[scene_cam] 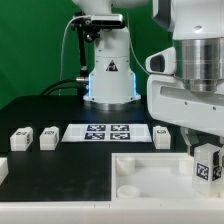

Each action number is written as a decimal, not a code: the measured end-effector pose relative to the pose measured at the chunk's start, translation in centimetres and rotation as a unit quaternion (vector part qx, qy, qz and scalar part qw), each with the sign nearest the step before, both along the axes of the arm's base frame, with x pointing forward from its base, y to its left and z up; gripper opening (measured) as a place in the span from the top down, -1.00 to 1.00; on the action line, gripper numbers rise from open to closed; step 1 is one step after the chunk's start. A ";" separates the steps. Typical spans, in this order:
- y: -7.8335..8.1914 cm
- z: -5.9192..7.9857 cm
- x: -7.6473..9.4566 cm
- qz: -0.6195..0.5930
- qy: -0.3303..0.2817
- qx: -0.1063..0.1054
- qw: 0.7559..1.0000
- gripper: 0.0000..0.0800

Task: Assemble one leg

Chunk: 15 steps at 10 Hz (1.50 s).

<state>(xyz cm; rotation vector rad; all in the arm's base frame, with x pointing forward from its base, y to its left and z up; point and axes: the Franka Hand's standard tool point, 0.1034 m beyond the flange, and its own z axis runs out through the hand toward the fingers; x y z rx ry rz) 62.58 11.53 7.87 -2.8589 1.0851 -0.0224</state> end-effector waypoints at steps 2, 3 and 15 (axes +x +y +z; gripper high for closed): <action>0.0 0.0 0.0 0.000 0.000 0.000 1.000 -0.37; 0.0 0.0 0.0 0.000 0.000 0.000 1.000 -0.37; -0.5 0.0 0.1 0.521 -0.023 -0.054 0.852 -0.62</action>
Offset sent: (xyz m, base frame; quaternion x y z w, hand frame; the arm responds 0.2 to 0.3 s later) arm 0.0036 0.0179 0.0091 0.0118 -0.0271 -0.2382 0.9708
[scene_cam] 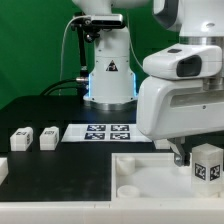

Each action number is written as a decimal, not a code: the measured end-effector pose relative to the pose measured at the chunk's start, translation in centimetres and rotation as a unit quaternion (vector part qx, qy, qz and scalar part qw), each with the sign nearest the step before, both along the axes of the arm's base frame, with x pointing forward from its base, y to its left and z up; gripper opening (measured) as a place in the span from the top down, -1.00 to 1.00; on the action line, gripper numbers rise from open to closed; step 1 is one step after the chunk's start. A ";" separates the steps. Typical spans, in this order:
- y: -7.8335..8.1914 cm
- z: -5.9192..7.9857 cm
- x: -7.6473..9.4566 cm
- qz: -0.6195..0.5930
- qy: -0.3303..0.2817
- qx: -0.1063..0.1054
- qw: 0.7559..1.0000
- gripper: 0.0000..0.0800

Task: Assemble one leg

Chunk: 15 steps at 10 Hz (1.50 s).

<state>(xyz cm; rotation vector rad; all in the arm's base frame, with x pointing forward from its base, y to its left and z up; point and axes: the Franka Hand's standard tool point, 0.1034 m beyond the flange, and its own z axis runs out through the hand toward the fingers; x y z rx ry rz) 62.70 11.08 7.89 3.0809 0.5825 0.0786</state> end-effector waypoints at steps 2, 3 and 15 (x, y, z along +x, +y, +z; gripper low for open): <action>0.0 0.0 0.0 -0.020 0.000 0.002 1.000 -0.35; 0.0 0.0 0.0 -0.046 0.000 0.003 0.999 -0.01; 0.4 -0.2 0.1 -0.802 0.036 0.044 0.595 0.26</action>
Offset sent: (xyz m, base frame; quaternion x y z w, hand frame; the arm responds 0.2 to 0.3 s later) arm 0.0000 0.0000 0.0000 0.0000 0.0000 0.2667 0.9638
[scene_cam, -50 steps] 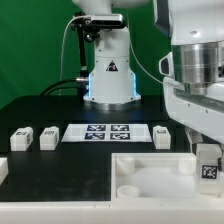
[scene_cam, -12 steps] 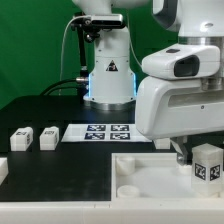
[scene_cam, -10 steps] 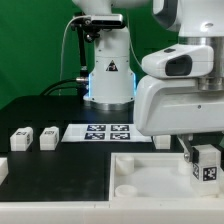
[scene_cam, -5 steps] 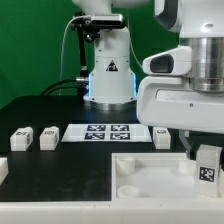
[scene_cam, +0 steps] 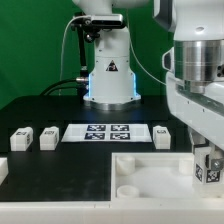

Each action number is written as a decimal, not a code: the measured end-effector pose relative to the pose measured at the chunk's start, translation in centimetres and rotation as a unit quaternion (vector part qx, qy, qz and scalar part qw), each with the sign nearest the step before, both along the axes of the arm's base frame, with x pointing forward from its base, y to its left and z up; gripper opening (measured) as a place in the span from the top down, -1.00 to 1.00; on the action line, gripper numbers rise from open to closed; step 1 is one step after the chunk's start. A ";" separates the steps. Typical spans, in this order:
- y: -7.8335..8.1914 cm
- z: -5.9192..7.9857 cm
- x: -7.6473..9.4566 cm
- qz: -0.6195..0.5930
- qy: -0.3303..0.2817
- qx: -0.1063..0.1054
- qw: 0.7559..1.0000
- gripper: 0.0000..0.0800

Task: Assemble one leg

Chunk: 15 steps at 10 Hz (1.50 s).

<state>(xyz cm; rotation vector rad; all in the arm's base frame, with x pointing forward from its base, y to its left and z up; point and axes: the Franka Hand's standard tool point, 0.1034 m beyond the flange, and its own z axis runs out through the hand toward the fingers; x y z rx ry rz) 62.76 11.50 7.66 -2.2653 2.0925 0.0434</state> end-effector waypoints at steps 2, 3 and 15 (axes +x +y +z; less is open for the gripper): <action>0.0 0.0 0.1 -0.109 0.011 0.007 0.994 0.26; 0.0 0.0 0.1 -0.122 0.012 0.008 0.992 0.26; 0.0 -0.3 0.0 0.572 -0.028 -0.019 0.819 -0.62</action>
Offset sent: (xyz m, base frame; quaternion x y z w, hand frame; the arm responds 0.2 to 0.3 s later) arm 0.0000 0.0000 0.0000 0.0000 0.0000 0.0000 1.0000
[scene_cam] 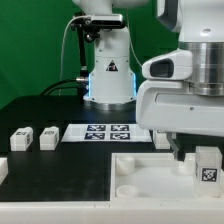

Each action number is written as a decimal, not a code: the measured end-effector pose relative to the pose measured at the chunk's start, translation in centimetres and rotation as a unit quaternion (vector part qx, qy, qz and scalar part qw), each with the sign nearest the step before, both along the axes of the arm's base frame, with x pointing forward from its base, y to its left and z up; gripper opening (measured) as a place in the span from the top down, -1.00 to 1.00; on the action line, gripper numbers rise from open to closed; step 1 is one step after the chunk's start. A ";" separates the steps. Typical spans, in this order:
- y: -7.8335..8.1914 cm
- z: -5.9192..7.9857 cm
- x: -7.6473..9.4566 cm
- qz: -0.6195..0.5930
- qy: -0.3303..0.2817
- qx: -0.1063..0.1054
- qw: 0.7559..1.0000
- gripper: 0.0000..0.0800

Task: Assemble one leg

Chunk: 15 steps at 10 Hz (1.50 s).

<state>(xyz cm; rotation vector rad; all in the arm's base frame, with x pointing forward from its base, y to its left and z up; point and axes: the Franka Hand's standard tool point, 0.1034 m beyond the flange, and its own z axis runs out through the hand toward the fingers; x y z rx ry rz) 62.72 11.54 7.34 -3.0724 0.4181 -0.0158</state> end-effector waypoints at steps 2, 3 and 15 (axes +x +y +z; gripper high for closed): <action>0.1 0.0 0.1 0.029 -0.006 -0.004 1.000 -0.62; 0.1 0.0 0.1 0.018 -0.006 -0.004 1.000 -0.33; -0.2 0.0 0.0 -0.714 0.034 0.023 0.699 0.27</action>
Offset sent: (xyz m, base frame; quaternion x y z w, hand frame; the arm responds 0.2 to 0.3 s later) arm 0.0000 0.0000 0.0000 0.0000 0.0000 0.0000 1.0000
